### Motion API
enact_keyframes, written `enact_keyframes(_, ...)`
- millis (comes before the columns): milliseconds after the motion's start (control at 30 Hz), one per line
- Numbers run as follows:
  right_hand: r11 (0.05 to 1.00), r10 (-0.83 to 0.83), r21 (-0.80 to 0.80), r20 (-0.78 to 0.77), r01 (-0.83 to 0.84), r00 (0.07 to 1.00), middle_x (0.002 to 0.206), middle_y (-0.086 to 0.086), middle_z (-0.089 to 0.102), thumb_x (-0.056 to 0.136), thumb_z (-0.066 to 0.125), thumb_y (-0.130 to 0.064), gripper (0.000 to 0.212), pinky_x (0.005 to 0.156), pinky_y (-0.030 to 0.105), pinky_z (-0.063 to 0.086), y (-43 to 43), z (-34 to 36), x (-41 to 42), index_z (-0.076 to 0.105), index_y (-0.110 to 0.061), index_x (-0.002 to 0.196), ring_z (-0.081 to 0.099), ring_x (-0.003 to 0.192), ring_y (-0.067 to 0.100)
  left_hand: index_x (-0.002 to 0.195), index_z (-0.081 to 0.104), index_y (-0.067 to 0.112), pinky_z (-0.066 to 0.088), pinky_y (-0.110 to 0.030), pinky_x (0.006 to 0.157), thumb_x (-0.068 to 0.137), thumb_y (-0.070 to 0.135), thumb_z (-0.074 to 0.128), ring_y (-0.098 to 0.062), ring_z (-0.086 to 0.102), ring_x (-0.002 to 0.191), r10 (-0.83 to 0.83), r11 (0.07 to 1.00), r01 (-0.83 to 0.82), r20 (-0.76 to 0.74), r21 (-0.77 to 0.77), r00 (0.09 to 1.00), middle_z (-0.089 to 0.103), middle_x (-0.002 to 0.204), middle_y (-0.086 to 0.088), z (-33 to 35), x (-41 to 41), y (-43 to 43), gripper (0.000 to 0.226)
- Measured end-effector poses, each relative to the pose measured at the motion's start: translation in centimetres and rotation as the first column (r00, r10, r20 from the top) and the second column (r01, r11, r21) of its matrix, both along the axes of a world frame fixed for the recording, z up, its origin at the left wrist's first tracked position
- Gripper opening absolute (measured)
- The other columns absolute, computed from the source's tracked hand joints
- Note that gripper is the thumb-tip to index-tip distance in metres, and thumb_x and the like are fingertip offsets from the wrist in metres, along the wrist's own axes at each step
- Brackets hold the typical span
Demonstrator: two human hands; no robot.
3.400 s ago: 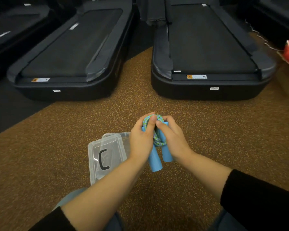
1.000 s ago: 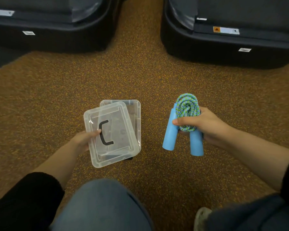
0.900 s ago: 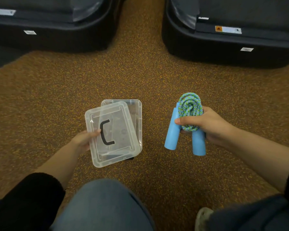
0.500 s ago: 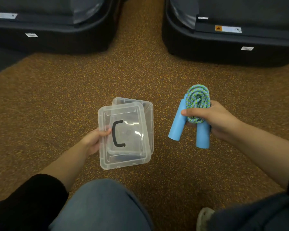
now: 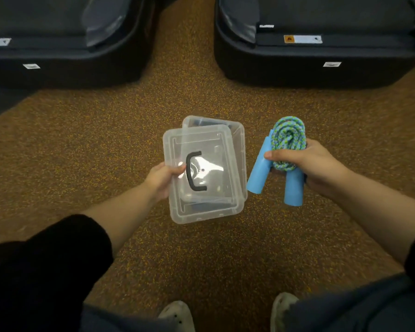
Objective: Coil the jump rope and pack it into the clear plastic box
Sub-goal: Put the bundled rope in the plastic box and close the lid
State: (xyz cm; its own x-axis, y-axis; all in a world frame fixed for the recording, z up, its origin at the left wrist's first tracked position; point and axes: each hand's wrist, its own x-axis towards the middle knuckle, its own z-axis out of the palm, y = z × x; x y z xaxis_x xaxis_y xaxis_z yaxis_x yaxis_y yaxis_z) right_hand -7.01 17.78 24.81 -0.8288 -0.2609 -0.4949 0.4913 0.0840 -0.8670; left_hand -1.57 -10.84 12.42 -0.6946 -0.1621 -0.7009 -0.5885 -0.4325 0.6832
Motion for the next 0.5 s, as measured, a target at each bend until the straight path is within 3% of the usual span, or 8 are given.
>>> enact_keyframes(67, 1.000, -0.012, -0.005, -0.008, 0.012, 1.000, 0.084, 0.005, 0.071, 0.072, 0.072, 0.002, 0.028, 0.063, 0.027, 0.058, 1.0, 0.0, 0.0, 0.064, -0.005, 0.098, 0.070, 0.071, 0.014, 0.122, 0.057, 0.006, 0.049, -0.055, 0.093, 0.080, 0.002, 0.062, -0.038, 0.061, 0.109, 0.045, 0.999, -0.046, 0.033, 0.026, 0.998, 0.061, 0.123, -0.021, -1.6, 1.0, 1.4, 0.043)
enact_keyframes(200, 1.000, 0.021, 0.005, -0.024, -0.021, 0.999, 0.088, 0.007, 0.070, 0.072, 0.071, 0.003, 0.025, 0.071, 0.032, 0.060, 2.6, -0.5, 0.4, 0.065, -0.006, 0.094, 0.069, 0.077, 0.017, 0.120, 0.058, 0.005, 0.047, -0.051, 0.095, 0.085, 0.002, 0.056, -0.034, 0.060, 0.106, 0.032, 0.995, -0.039, 0.075, 0.087, 0.997, 0.063, 0.116, -0.019, -3.2, 3.4, 4.3, 0.035)
enact_keyframes(300, 1.000, 0.020, 0.011, -0.014, -0.019, 1.000, 0.086, 0.006, 0.070, 0.072, 0.070, 0.004, 0.023, 0.075, 0.035, 0.058, 3.8, -0.8, 0.6, 0.065, -0.009, 0.092, 0.068, 0.078, 0.018, 0.123, 0.057, 0.008, 0.046, -0.052, 0.098, 0.076, 0.009, 0.064, -0.034, 0.059, 0.114, 0.001, 0.992, -0.013, 0.093, 0.126, 0.996, 0.060, 0.125, -0.019, -4.1, 5.0, 5.4, 0.047)
enact_keyframes(367, 1.000, 0.012, 0.020, -0.009, -0.011, 1.000, 0.085, 0.004, 0.070, 0.073, 0.070, 0.003, 0.024, 0.072, 0.033, 0.059, 4.5, -1.0, 0.6, 0.065, -0.010, 0.093, 0.069, 0.076, 0.016, 0.123, 0.058, 0.010, 0.051, -0.048, 0.093, 0.071, 0.013, 0.066, -0.032, 0.062, 0.111, -0.002, 0.990, -0.010, 0.085, 0.143, 0.996, 0.060, 0.126, -0.018, -5.0, 5.5, 5.6, 0.052)
enact_keyframes(500, 0.998, 0.034, 0.051, -0.005, -0.033, 0.999, 0.079, 0.002, 0.070, 0.072, 0.071, 0.002, 0.021, 0.064, 0.028, 0.058, 5.0, -1.3, 0.7, 0.065, -0.010, 0.088, 0.068, 0.071, 0.014, 0.116, 0.063, 0.011, 0.055, -0.045, 0.086, 0.082, 0.006, 0.057, -0.027, 0.068, 0.097, -0.010, 0.984, -0.007, 0.093, 0.180, 0.996, 0.066, 0.115, -0.016, -6.1, 6.7, 6.5, 0.034)
